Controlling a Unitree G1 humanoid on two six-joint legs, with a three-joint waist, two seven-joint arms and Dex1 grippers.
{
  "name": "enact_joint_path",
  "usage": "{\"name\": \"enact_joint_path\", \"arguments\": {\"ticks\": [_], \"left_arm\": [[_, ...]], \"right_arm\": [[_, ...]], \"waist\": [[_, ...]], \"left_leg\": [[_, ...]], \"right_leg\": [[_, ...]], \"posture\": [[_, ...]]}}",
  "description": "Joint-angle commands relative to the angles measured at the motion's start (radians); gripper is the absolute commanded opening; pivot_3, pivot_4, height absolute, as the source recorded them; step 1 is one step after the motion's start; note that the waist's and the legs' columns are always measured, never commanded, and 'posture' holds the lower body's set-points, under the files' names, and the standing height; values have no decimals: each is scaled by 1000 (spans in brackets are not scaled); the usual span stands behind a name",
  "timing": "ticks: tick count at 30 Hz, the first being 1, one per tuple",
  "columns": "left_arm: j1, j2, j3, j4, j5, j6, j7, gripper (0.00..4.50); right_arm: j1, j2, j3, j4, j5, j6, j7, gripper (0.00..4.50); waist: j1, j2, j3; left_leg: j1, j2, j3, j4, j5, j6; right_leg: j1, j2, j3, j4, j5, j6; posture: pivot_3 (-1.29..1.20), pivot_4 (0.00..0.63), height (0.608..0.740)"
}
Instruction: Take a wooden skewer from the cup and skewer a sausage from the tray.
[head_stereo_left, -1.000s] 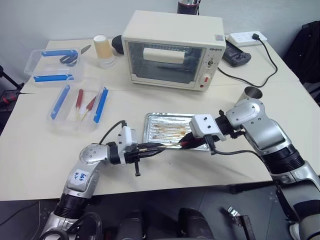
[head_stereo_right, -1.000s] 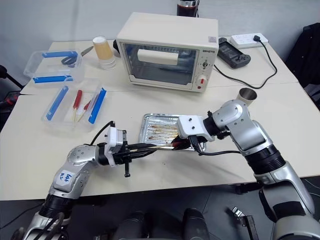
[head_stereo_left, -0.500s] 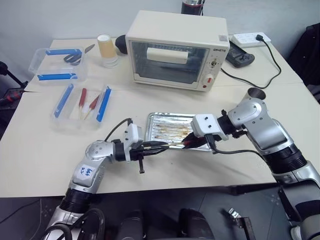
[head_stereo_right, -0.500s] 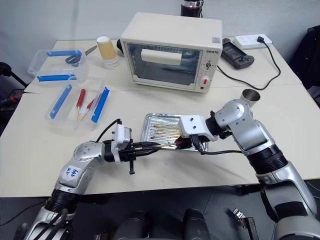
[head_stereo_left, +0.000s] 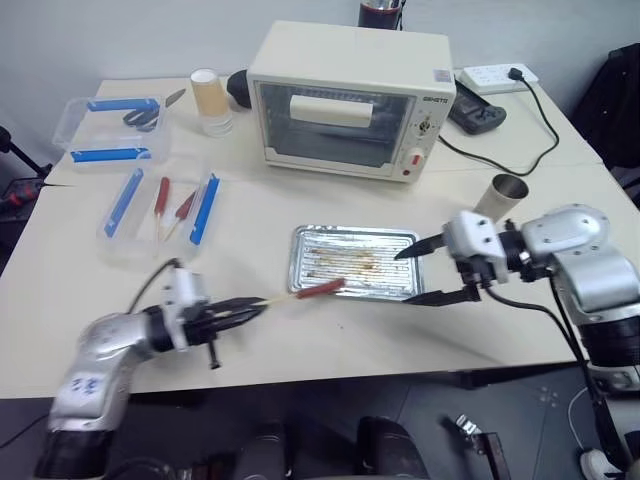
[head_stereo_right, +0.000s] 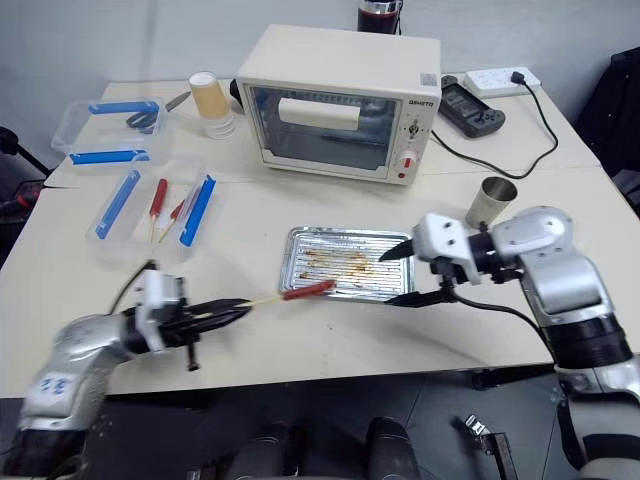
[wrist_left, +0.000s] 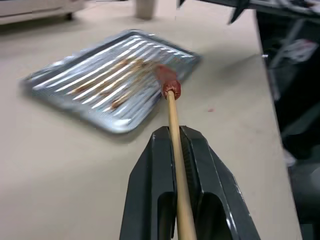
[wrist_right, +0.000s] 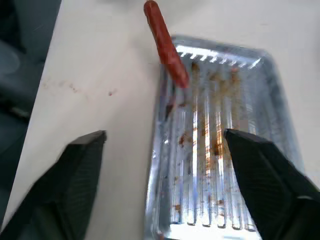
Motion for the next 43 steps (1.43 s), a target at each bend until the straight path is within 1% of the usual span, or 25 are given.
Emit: {"name": "enact_joint_path", "arguments": {"ticks": [1,3,6,7,9,11,12,14,18,22,24,25,27,29,31,34,36,38,40,43], "left_arm": [[58,-37,138,-129,-125,34,113,0],[74,-70,199,-159,-158,48,203,0],[0,-171,315,-157,-173,32,473,0],[-34,-194,346,-142,-158,32,562,0],[-86,-211,378,-106,-116,50,692,0],[-159,-200,389,-16,-79,84,803,0],[-194,-186,381,27,-61,98,830,0],[-253,-150,336,102,-16,106,827,0],[-352,-107,277,246,43,120,830,0],[-397,-85,239,317,62,134,797,0],[-405,-77,226,326,70,133,780,608],[-405,-73,222,323,69,134,773,826],[-393,-62,215,291,64,122,738,1403],[-375,-55,236,235,10,94,658,2005],[-338,-18,237,194,-8,74,561,2578],[-226,74,216,103,-23,49,359,2578],[-114,141,192,38,31,-28,242,2578],[-5,197,172,8,50,-54,138,2578],[76,209,156,-10,62,-93,78,2578],[136,163,124,-23,78,-147,72,2578]], "right_arm": [[90,17,-153,-73,165,-2,-16,4460],[140,49,-216,-95,207,-22,-68,4460],[200,113,-320,-169,366,83,-190,4460],[226,134,-337,-194,379,73,-216,4460],[264,176,-356,-238,387,40,-267,4460],[294,237,-360,-289,385,-6,-332,4460],[300,266,-359,-307,379,-28,-366,4460],[301,306,-351,-325,370,-50,-415,4460],[282,338,-313,-324,348,-78,-461,4460],[267,335,-283,-314,327,-108,-463,4460],[262,329,-273,-305,318,-121,-462,4500],[260,327,-271,-302,317,-123,-462,4500],[258,318,-273,-294,315,-128,-462,4500],[270,302,-281,-287,312,-130,-455,4500],[286,285,-285,-286,314,-127,-443,4500],[320,249,-295,-287,328,-113,-413,4500],[349,215,-297,-278,337,-107,-371,4500],[386,183,-284,-254,326,-120,-307,4500],[422,165,-260,-211,298,-155,-241,4500],[446,176,-229,-142,261,-214,-192,4500]], "waist": [[4,-1,0],[8,-2,0],[10,-2,0],[13,-2,0],[16,-3,0],[19,-4,-1],[21,-4,-1],[23,-4,-1],[26,-5,-1],[23,-5,-1],[22,-5,-1],[20,-5,-1],[19,-5,-1],[19,-5,-1],[17,-5,-1],[12,-5,-1],[4,-5,-1],[1,-5,-1],[0,-5,-1],[2,-5,-1]], "left_leg": [[1,0,-1,0,0,0],[2,2,-3,0,0,1],[2,0,-4,0,0,1],[3,0,-6,0,0,1],[3,0,-7,0,0,0],[3,0,-5,0,0,0],[4,-1,-4,0,0,0],[4,-1,-2,0,0,0],[2,-1,1,0,0,1],[2,-1,2,-1,0,0],[2,-1,3,-1,0,0],[2,-1,3,-1,0,0],[2,-1,3,-1,0,0],[2,-1,3,-1,0,0],[2,0,3,-1,0,0],[2,0,3,-2,0,0],[2,0,4,-3,0,0],[3,0,5,-3,-1,0],[3,0,5,-4,-1,0],[3,0,5,-3,-1,0]], "right_leg": [[2,0,0,-1,0,0],[3,-2,0,0,0,0],[3,-1,1,0,0,1],[3,-1,2,1,0,1],[3,-1,1,1,0,1],[3,-1,2,1,0,1],[2,-1,2,1,0,1],[2,0,2,2,0,1],[0,0,2,2,0,1],[0,0,2,2,0,1],[-1,0,2,2,0,1],[-1,0,2,2,0,1],[-1,1,2,2,0,1],[-1,1,2,2,0,1],[-1,0,2,2,0,1],[-1,1,2,1,0,0],[-1,1,2,0,0,0],[-1,0,2,0,0,0],[-1,0,2,0,0,0],[0,0,2,0,0,0]], "posture": [[0,150,740],[0,150,740],[0,150,740],[0,150,740],[0,150,740],[0,150,740],[0,150,740],[0,150,740],[0,150,740],[0,150,740],[0,150,740],[0,150,740],[0,150,740],[0,150,740],[0,150,740],[0,150,740],[0,150,740],[0,150,740],[0,150,740],[0,150,740]]}}
